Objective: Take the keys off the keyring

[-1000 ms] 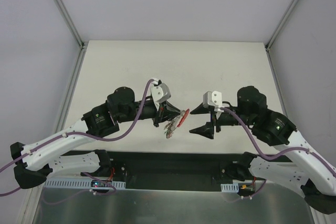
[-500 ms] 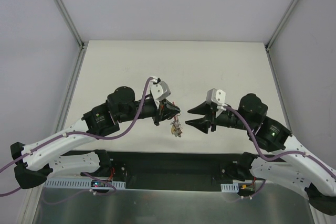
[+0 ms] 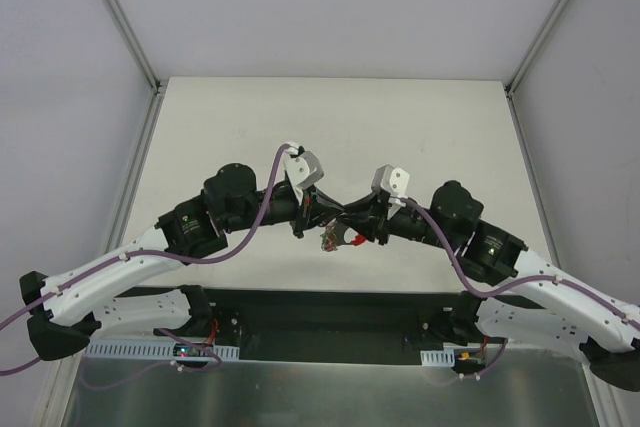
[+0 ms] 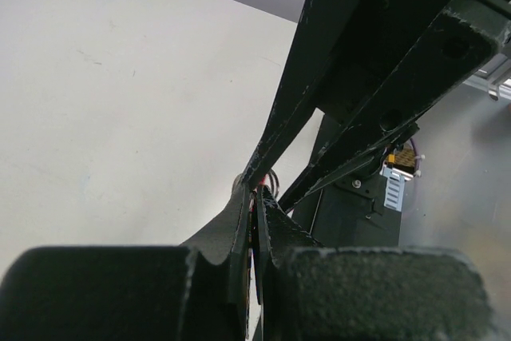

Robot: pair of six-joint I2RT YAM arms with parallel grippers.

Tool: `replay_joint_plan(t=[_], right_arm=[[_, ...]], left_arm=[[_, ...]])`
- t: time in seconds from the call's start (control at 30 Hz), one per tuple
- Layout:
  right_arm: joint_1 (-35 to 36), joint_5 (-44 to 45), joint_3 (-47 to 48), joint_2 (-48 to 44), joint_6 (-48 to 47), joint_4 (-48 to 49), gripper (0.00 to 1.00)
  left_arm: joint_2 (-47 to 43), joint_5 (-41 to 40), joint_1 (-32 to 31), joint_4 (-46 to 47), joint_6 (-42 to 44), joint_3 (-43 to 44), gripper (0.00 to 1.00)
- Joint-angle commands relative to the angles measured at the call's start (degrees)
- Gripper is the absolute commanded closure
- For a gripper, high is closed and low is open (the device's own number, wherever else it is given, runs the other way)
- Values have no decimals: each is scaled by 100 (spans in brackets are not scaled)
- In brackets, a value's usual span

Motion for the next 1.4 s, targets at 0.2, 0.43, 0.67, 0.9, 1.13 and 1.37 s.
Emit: replay_joint_plan(t=[0.2,0.43,0.67,0.9,1.13,1.37], right_arm=[[539,1307,-59,118,165,431,82],[645,1633,-85,-216,164,246,79],[689,1633,-296,-673,85,246,68],[724,1510,-349,-683,24,263,69],[759,1527,-287,-252,-152,527,69],[759,1642,-296,-137,-424,694,69]], left_arm=[[-95,-22,60,653,-160,210,100],[-122,-119,69,653,-151,175,100],[-69,-172,69,645,-160,184,100],[-16,-128,60,653,-213,228,100],[10,-58,60,653,-239,272,100],[1,48,60,653,-221,263,100]])
